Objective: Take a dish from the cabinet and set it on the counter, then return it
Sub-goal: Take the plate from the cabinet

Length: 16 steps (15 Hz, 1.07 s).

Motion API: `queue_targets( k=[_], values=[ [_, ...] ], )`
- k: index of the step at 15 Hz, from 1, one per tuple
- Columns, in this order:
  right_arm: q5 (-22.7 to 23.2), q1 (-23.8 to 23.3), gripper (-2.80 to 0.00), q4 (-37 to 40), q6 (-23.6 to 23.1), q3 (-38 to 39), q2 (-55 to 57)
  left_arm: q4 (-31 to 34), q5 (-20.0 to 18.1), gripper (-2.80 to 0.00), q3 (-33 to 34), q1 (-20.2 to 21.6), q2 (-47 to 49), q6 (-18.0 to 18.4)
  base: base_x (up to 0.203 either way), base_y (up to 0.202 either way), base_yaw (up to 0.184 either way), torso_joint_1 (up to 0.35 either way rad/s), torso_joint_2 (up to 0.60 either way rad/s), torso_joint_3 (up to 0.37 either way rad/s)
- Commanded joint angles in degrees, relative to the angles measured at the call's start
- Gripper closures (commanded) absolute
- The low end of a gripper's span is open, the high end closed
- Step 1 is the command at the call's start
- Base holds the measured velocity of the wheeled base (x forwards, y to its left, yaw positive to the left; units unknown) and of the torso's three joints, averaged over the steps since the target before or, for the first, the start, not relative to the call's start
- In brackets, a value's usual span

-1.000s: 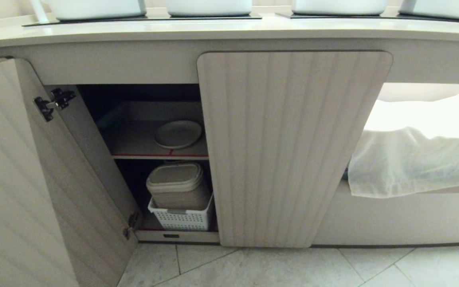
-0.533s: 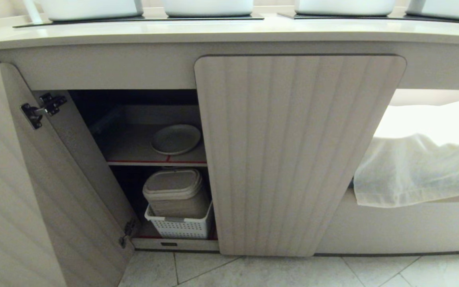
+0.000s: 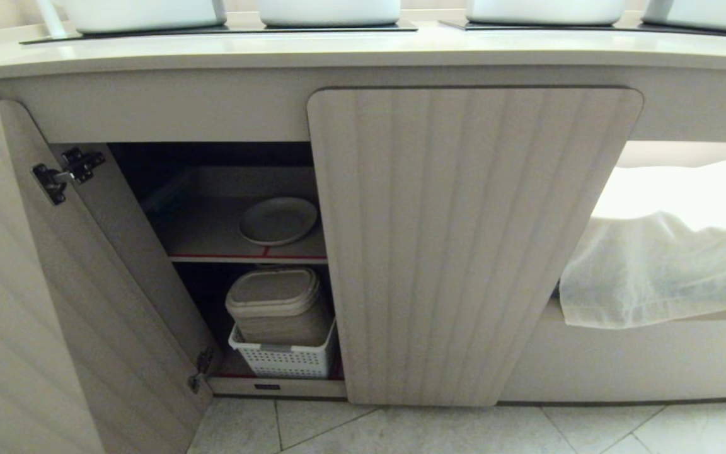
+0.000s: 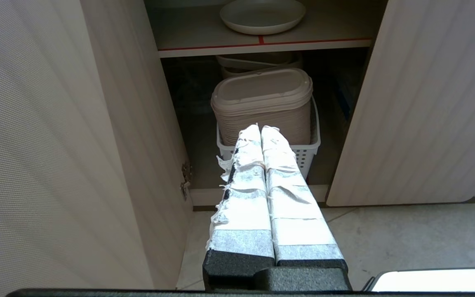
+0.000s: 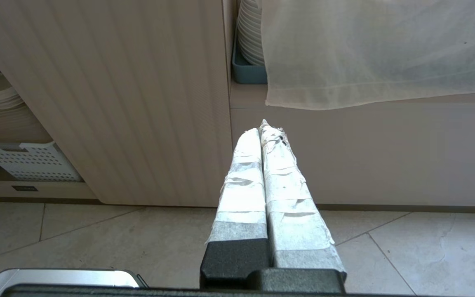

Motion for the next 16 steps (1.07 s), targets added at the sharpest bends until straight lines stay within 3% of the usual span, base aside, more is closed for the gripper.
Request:
queue_targets(
  k=[1, 9, 16],
  values=[
    [0.0, 0.0, 0.00, 0.0, 0.0, 0.0, 0.0, 0.0, 0.0, 0.00, 0.0, 0.0, 0.0, 0.2, 0.000, 0.000, 0.000, 0.000, 0.00, 0.000],
    [0.0, 0.0, 0.00, -0.1, 0.0, 0.0, 0.0, 3.6, -0.9, 0.00, -3.7, 0.0, 0.9, 0.3, 0.000, 0.000, 0.000, 0.000, 0.00, 0.000],
    [0.0, 0.0, 0.00, 0.0, 0.0, 0.0, 0.0, 4.7, -1.2, 0.00, -10.2, 0.1, 12.9, 0.1, 0.000, 0.000, 0.000, 0.000, 0.00, 0.000]
  ],
)
